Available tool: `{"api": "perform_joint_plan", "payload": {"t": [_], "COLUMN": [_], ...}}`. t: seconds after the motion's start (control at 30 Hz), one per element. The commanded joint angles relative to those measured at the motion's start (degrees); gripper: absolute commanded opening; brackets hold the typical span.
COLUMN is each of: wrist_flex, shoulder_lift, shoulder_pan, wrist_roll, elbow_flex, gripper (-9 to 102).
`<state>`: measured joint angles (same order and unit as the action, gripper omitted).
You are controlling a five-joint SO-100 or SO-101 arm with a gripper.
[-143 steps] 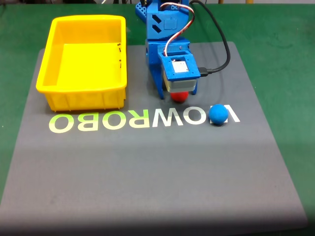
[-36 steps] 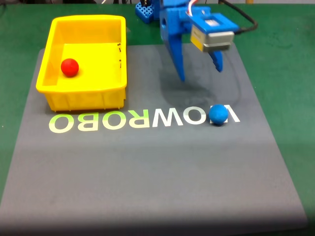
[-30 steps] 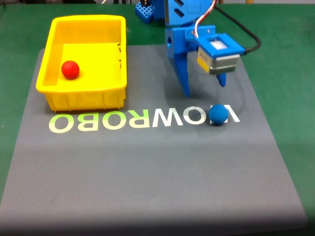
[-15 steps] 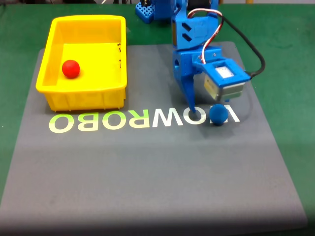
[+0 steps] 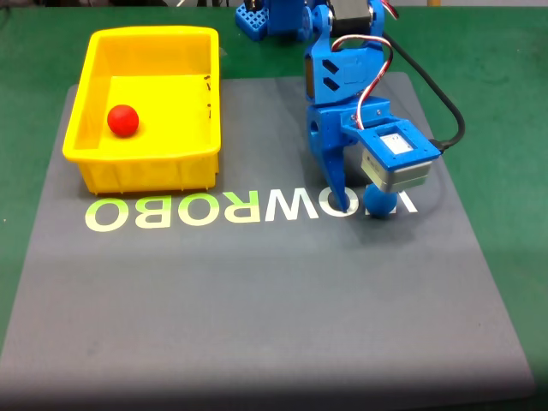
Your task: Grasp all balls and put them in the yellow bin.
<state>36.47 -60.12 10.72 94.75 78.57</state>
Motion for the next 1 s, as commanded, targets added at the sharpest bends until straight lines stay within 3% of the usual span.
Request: {"api": "perform_joint_plan", "payload": {"t": [0.0, 0.33, 0.5, 0.7, 0.97], "wrist_flex": [-2.3, -6.1, -5.9, -5.7, -5.5], "shoulder_lift": [0.1, 2.5, 2.6, 2.8, 2.1], "shoulder_pan": [0.2, -0.1, -0.1, 0.2, -0.3], "wrist_roll": [-1.1, -2.1, -2.1, -1.8, -1.5], "elbow_flex": [-3.7, -3.7, -3.7, -3.7, -3.7], "gripper": [35, 34, 25, 0, 0]}}
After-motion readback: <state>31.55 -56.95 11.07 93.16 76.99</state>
